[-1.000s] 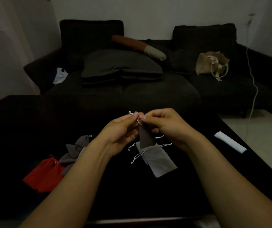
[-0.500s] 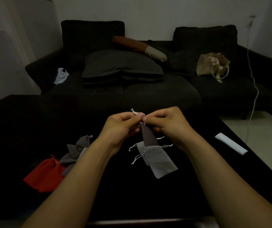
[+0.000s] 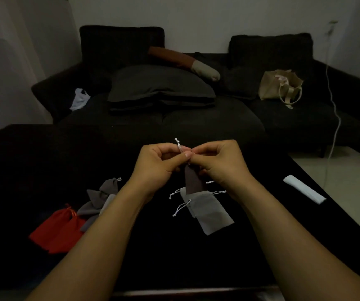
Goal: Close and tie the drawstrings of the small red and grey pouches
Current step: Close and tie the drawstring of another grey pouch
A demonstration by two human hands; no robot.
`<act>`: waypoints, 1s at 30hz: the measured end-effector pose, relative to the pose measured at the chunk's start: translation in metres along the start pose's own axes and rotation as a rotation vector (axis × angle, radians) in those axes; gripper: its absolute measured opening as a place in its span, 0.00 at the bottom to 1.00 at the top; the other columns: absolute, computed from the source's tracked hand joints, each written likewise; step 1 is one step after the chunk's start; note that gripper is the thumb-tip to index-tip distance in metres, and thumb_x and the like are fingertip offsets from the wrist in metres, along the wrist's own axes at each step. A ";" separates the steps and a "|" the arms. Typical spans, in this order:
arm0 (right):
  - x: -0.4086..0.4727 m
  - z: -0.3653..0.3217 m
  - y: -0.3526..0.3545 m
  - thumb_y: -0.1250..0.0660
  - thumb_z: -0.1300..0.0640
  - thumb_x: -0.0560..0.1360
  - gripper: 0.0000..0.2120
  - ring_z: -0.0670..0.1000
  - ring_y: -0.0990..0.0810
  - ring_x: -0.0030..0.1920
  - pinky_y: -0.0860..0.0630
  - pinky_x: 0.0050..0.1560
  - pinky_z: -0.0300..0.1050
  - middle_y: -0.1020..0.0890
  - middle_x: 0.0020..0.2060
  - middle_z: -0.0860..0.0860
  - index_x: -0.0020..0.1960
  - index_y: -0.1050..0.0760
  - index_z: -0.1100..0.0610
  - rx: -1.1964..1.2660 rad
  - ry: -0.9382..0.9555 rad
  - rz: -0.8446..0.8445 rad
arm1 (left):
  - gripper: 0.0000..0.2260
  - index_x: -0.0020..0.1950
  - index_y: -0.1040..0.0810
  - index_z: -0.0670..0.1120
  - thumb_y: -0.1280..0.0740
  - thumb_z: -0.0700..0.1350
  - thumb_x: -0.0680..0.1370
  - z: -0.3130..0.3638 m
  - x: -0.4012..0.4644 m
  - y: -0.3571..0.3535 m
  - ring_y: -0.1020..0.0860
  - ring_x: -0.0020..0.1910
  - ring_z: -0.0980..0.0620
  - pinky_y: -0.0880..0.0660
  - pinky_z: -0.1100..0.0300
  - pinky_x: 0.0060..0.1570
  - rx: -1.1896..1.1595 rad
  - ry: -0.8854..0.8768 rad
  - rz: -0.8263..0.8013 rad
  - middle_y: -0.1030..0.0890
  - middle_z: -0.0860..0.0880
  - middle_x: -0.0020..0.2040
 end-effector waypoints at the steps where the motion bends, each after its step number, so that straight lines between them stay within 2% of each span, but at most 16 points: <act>1: 0.000 0.000 -0.001 0.24 0.63 0.71 0.03 0.55 0.14 0.40 0.17 0.38 0.48 0.14 0.37 0.57 0.45 0.15 0.60 0.007 -0.001 -0.018 | 0.05 0.50 0.16 0.42 0.28 0.38 0.74 0.001 -0.001 0.001 0.16 0.40 0.56 0.23 0.68 0.38 0.007 -0.002 0.001 0.13 0.46 0.43; 5: 0.001 0.000 -0.001 0.24 0.63 0.70 0.03 0.49 0.15 0.37 0.22 0.33 0.40 0.14 0.36 0.54 0.44 0.15 0.61 0.085 -0.048 -0.013 | 0.05 0.46 0.16 0.43 0.26 0.36 0.72 0.003 0.000 0.010 0.16 0.38 0.56 0.24 0.68 0.33 -0.016 0.016 0.044 0.13 0.47 0.40; 7: 0.000 0.001 -0.003 0.25 0.65 0.71 0.02 0.47 0.15 0.36 0.23 0.33 0.38 0.14 0.36 0.53 0.43 0.15 0.61 0.118 -0.061 -0.033 | 0.05 0.44 0.17 0.43 0.26 0.35 0.71 0.004 0.001 0.013 0.16 0.39 0.54 0.23 0.67 0.34 0.007 0.002 0.048 0.14 0.46 0.40; 10: -0.001 0.001 -0.008 0.25 0.64 0.72 0.02 0.46 0.16 0.36 0.22 0.35 0.38 0.14 0.35 0.52 0.43 0.15 0.59 0.052 -0.016 -0.034 | 0.07 0.43 0.17 0.43 0.24 0.34 0.70 0.009 0.003 0.016 0.16 0.38 0.53 0.22 0.66 0.36 0.179 -0.095 0.034 0.14 0.46 0.39; 13: -0.002 0.001 -0.017 0.27 0.66 0.72 0.05 0.45 0.17 0.37 0.22 0.38 0.38 0.15 0.35 0.52 0.41 0.16 0.57 0.008 0.035 -0.040 | 0.11 0.41 0.18 0.46 0.24 0.32 0.68 0.009 0.002 0.014 0.18 0.35 0.58 0.23 0.68 0.36 0.387 -0.240 0.100 0.16 0.49 0.37; 16: -0.003 0.000 -0.015 0.30 0.65 0.76 0.06 0.48 0.18 0.36 0.24 0.33 0.37 0.15 0.37 0.54 0.52 0.19 0.58 0.219 -0.114 -0.055 | 0.14 0.42 0.19 0.51 0.25 0.31 0.69 0.008 -0.002 0.014 0.17 0.38 0.60 0.23 0.69 0.38 0.311 -0.317 0.236 0.16 0.51 0.39; 19: -0.003 0.003 -0.011 0.30 0.63 0.77 0.14 0.48 0.19 0.36 0.22 0.34 0.38 0.16 0.42 0.56 0.63 0.24 0.56 0.231 -0.199 -0.160 | 0.11 0.44 0.19 0.46 0.26 0.31 0.70 0.006 -0.004 0.010 0.15 0.41 0.56 0.22 0.67 0.41 0.122 -0.294 0.253 0.14 0.49 0.41; 22: -0.006 0.004 -0.013 0.33 0.60 0.79 0.09 0.46 0.21 0.36 0.23 0.35 0.37 0.16 0.45 0.54 0.58 0.19 0.57 0.173 -0.186 -0.251 | 0.10 0.46 0.19 0.44 0.26 0.30 0.71 0.005 -0.005 0.007 0.15 0.42 0.55 0.22 0.67 0.41 0.046 -0.272 0.236 0.14 0.49 0.42; 30: -0.004 -0.003 -0.004 0.32 0.62 0.78 0.05 0.46 0.19 0.31 0.25 0.29 0.38 0.17 0.33 0.51 0.46 0.18 0.60 0.002 -0.046 -0.147 | 0.09 0.47 0.19 0.43 0.26 0.32 0.71 0.003 -0.002 0.006 0.15 0.44 0.54 0.20 0.64 0.43 0.022 -0.212 0.200 0.14 0.48 0.43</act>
Point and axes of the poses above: each hand's wrist, its own x-axis towards the middle knuckle, its own y-axis out of the back of the hand, z = x × y, the point moved 4 cm from there along x, towards the middle knuckle
